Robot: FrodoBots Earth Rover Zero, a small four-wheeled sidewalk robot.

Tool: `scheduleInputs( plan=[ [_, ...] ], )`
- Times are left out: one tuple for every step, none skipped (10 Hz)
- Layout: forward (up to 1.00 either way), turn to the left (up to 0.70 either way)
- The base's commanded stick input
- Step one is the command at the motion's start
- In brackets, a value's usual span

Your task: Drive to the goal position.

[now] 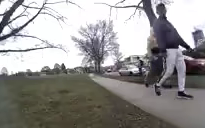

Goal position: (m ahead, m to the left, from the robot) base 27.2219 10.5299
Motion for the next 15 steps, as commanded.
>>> scheduleInputs(
  plan=[
    [0.7,0.0],
    [0.7,0.0],
    [0.7,0.0],
    [0.7,0.0],
    [0.7,0.0],
    [0.7,0.0],
    [0.7,0.0],
    [0.7,0.0],
    [0.7,0.0],
    [0.7,0.0],
    [0.7,0.0],
    [0.7,0.0],
    [0.7,0.0],
    [0.7,0.0],
    [0.7,0.0]
  ],
)
